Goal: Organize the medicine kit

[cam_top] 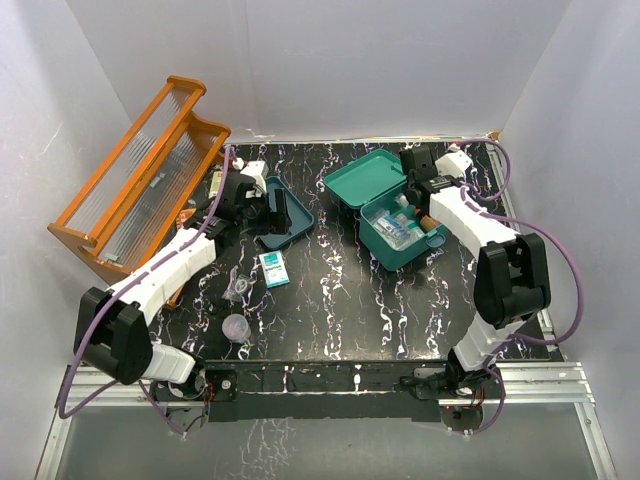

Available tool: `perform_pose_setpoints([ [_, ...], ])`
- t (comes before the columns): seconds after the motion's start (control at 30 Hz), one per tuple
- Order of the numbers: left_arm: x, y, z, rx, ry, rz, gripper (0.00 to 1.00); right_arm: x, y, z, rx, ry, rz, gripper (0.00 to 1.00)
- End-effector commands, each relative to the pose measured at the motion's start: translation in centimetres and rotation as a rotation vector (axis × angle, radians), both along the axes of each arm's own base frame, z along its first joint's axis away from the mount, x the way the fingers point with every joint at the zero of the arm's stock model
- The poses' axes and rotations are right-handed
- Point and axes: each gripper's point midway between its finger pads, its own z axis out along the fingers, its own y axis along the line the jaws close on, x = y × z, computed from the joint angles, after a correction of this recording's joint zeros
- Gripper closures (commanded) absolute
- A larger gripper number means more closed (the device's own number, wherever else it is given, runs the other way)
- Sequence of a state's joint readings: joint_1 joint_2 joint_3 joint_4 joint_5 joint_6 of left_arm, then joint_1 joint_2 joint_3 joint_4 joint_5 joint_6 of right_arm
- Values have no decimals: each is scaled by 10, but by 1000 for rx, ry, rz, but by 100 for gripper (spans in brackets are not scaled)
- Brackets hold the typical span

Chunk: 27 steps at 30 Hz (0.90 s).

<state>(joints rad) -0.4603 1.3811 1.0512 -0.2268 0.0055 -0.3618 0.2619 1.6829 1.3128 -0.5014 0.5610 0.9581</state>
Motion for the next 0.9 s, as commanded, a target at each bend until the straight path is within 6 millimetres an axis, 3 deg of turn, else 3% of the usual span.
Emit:
perform_pose_setpoints([
  [0.0,21,-3,22,13,-82,-16,19,27,4,5,10,-65,19,87],
  [0.07,23,-4,20,23,-77,-23,19,30,6,-12,4,-32,27,87],
  [0.23,27,-3,16,43,-70,-24,19,37,13,-31,24,-11,54,87],
  [0.87,31,-1,12,79,-65,-27,19,54,11,-66,114,-6,-33,87],
])
